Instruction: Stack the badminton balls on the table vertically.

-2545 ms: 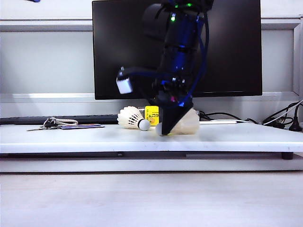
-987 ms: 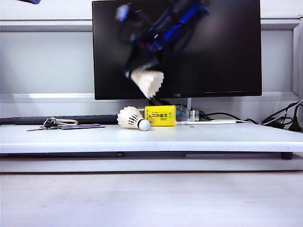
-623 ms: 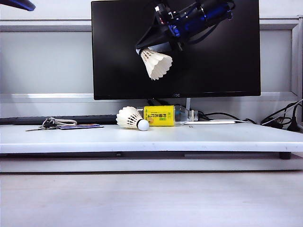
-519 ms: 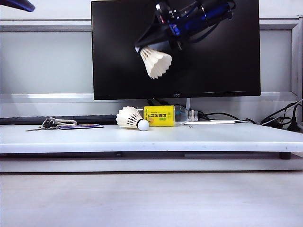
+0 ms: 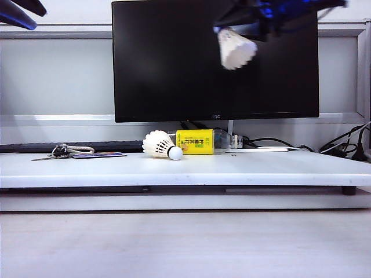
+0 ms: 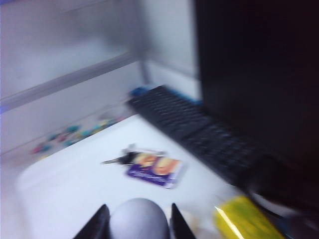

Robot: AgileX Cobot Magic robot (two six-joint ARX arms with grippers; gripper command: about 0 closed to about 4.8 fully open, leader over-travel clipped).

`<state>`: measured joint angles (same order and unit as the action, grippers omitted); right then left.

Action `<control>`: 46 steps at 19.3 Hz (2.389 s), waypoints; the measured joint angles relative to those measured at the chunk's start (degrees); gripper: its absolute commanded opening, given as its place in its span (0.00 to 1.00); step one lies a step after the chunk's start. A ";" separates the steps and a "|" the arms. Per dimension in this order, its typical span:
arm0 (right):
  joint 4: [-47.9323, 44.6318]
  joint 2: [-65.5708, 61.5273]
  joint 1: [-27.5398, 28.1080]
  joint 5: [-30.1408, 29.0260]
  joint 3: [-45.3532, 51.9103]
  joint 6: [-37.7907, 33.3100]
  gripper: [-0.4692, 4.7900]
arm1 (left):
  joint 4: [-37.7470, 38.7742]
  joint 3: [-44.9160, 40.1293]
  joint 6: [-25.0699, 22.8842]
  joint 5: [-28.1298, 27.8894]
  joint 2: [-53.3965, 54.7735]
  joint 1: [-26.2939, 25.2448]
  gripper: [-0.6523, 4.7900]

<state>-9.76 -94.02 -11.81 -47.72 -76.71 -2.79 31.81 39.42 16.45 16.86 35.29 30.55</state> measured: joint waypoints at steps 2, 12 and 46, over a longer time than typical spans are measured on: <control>-4.87 3.21 -0.15 4.61 6.86 -0.46 0.38 | -0.11 0.00 0.04 0.00 0.02 0.00 0.30; -39.04 4.70 -0.50 24.59 32.61 -12.48 0.38 | -0.09 0.00 1.42 -0.42 -0.04 0.00 0.30; -58.51 -16.13 -10.78 58.07 31.93 -9.18 0.41 | 0.79 -4.33 2.60 -0.39 -1.18 0.00 0.30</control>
<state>-68.27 -110.15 -22.59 10.35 -44.77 -11.97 32.60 35.09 19.05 16.47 34.11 30.55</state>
